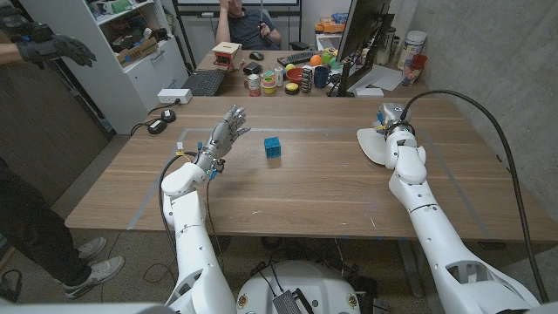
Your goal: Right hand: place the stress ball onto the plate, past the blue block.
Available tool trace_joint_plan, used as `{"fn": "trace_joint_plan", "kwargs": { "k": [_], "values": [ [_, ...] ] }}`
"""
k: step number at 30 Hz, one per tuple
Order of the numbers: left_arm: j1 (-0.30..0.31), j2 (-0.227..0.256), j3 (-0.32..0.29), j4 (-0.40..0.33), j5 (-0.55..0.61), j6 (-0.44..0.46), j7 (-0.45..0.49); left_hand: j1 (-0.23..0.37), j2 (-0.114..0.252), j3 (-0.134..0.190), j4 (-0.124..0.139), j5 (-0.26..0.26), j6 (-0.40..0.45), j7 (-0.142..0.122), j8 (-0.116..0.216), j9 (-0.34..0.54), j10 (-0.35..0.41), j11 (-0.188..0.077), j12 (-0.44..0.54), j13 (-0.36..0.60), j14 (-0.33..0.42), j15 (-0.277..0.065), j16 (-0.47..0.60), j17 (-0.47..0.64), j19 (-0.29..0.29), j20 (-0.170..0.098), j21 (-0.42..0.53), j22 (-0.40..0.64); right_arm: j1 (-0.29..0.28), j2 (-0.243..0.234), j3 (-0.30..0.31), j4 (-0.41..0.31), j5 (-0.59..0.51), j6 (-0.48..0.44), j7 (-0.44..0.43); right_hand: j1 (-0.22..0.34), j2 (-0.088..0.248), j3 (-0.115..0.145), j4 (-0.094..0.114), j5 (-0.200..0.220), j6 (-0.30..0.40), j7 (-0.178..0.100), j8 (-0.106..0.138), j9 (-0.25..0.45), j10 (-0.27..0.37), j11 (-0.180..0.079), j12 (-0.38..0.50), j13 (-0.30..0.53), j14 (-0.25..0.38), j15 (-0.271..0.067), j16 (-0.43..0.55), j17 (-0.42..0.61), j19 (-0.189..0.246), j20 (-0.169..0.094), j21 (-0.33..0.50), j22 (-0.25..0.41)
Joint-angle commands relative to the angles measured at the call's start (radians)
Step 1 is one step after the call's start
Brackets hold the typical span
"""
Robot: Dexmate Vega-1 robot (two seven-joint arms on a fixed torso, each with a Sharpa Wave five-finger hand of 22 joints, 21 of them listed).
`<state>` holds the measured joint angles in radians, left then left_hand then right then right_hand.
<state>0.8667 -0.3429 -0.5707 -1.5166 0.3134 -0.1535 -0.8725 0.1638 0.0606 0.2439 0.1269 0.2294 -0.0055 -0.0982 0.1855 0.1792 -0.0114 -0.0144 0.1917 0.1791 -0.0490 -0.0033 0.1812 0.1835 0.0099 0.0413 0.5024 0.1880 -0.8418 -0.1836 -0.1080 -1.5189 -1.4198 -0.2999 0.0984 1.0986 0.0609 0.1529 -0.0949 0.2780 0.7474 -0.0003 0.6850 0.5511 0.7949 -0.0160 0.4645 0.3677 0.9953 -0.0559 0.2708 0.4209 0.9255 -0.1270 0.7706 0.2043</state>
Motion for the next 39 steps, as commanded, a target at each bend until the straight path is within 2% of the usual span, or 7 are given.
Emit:
{"fn": "trace_joint_plan", "kwargs": {
  "k": [1,20,24,29,30,33,39],
  "values": [
    [0.01,-0.003,0.009,-0.012,-0.007,0.006,-0.016,0.005,-0.012,-0.001,-0.001,0.005,-0.001,-0.004,0.008,0.005,-0.007,0.001,0.005,0.005,-0.008,-0.001,0.005,0.003,-0.005,0.009,-0.003,0.004,0.037,-0.02,-0.023,0.077,-0.003,-0.062,0.038,0.043,0.034,-0.005,0.002,0.008,0.013,0.004,0.01,0.0,0.008,-0.003,0.0,0.003,0.094,-0.164,-0.002,0.005,-0.007,-0.098,0.007,-0.001],
    [-0.002,0.004,0.006,0.012,-0.008,0.006,-0.017,0.002,-0.013,-0.006,0.0,0.006,0.002,-0.002,0.009,0.005,-0.007,0.001,0.005,0.005,-0.007,-0.001,0.006,0.003,-0.005,0.009,-0.004,0.004,0.03,-0.036,-0.038,0.119,0.028,-0.095,0.054,0.045,0.033,-0.018,0.004,0.009,0.009,0.002,0.011,-0.006,0.006,-0.005,-0.002,0.004,0.094,-0.163,-0.007,0.006,-0.016,-0.097,0.011,-0.003],
    [-0.005,0.007,0.007,0.018,-0.007,0.006,-0.017,0.002,-0.014,-0.007,0.001,0.006,0.001,-0.003,0.008,0.005,-0.006,0.001,0.005,0.005,-0.007,-0.001,0.006,0.003,-0.005,0.009,-0.004,0.004,0.035,-0.04,-0.042,0.126,0.032,-0.099,0.081,0.038,0.03,-0.029,0.01,0.009,-0.014,-0.004,-0.004,-0.019,-0.01,-0.003,-0.011,0.001,0.075,-0.162,-0.025,-0.007,-0.026,-0.097,0.01,-0.005],
    [-0.011,0.009,0.007,0.026,-0.005,0.005,-0.018,0.001,-0.014,-0.008,0.001,0.006,0.003,-0.003,0.009,0.005,-0.006,0.001,0.006,0.005,-0.007,0.0,0.006,0.003,-0.005,0.01,-0.005,0.004,0.045,-0.05,-0.051,0.125,0.032,-0.1,0.135,-0.01,0.017,-0.071,0.043,0.01,-0.088,-0.021,-0.081,-0.086,-0.078,-0.003,-0.053,-0.024,-0.035,-0.165,-0.088,-0.061,-0.051,-0.095,0.002,-0.013],
    [-0.013,0.01,0.007,0.03,-0.004,0.004,-0.017,0.001,-0.014,-0.008,0.001,0.006,0.003,-0.003,0.009,0.005,-0.006,0.001,0.006,0.005,-0.007,0.0,0.006,0.003,-0.005,0.009,-0.004,0.004,0.049,-0.055,-0.055,0.121,0.03,-0.097,0.155,-0.03,0.015,-0.087,0.057,0.012,-0.135,-0.032,-0.125,-0.117,-0.099,-0.004,-0.07,-0.035,-0.088,-0.166,-0.094,-0.082,-0.059,-0.093,-0.004,-0.017],
    [-0.017,0.012,0.007,0.036,-0.003,0.004,-0.017,0.001,-0.014,-0.008,0.001,0.006,0.003,-0.004,0.009,0.005,-0.006,0.002,0.005,0.005,-0.007,0.0,0.006,0.003,-0.005,0.009,-0.005,0.004,0.058,-0.061,-0.062,0.115,0.025,-0.097,0.194,-0.056,0.012,-0.115,0.075,0.014,-0.183,-0.055,-0.191,-0.168,-0.142,-0.006,-0.103,-0.055,-0.137,-0.165,-0.086,-0.109,-0.067,-0.091,-0.008,-0.02],
    [-0.023,0.017,0.006,0.046,-0.001,0.002,-0.017,0.001,-0.014,-0.009,0.001,0.007,0.005,-0.003,0.01,0.005,-0.007,0.003,0.005,0.005,-0.008,0.0,0.006,0.003,-0.005,0.009,-0.005,0.004,0.065,-0.07,-0.069,0.094,0.018,-0.092,0.244,-0.09,0.0,-0.149,0.096,0.014,-0.237,-0.059,-0.258,-0.213,-0.199,-0.011,-0.146,-0.075,-0.2,-0.164,-0.082,-0.133,-0.072,-0.088,-0.009,-0.015]
  ]
}}
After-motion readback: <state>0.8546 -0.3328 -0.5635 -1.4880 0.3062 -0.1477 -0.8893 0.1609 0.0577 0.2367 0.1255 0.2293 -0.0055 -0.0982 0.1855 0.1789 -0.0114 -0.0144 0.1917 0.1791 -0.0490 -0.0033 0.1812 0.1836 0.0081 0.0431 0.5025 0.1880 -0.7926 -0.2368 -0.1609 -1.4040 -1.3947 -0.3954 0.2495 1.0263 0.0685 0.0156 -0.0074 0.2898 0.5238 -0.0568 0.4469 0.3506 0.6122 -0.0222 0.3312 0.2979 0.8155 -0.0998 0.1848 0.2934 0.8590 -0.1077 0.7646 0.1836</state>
